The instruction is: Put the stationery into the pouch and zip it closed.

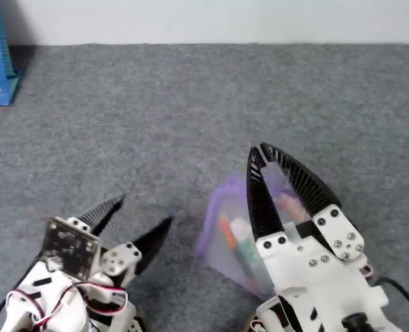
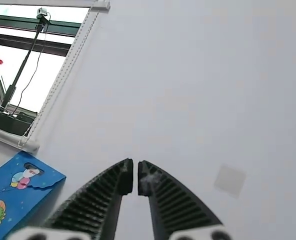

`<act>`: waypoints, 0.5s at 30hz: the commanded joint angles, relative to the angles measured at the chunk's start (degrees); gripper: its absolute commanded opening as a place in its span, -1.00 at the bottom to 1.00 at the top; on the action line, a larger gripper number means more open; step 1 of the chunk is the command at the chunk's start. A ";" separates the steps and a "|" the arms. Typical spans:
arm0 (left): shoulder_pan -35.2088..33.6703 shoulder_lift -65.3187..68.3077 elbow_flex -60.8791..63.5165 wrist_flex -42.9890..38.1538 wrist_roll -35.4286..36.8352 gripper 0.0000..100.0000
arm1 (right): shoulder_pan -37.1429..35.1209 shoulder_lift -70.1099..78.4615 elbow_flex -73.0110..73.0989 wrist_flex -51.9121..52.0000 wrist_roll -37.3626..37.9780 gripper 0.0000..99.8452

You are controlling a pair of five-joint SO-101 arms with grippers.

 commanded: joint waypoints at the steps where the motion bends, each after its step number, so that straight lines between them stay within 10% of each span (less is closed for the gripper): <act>1: 4.22 -0.35 -2.86 1.32 -0.97 -0.43 | 0.31 -1.89 -2.37 3.30 -0.70 -0.98; 15: 4.92 -0.35 -8.48 5.10 -0.70 -0.44 | 1.71 -4.79 -1.93 5.05 -0.26 -0.98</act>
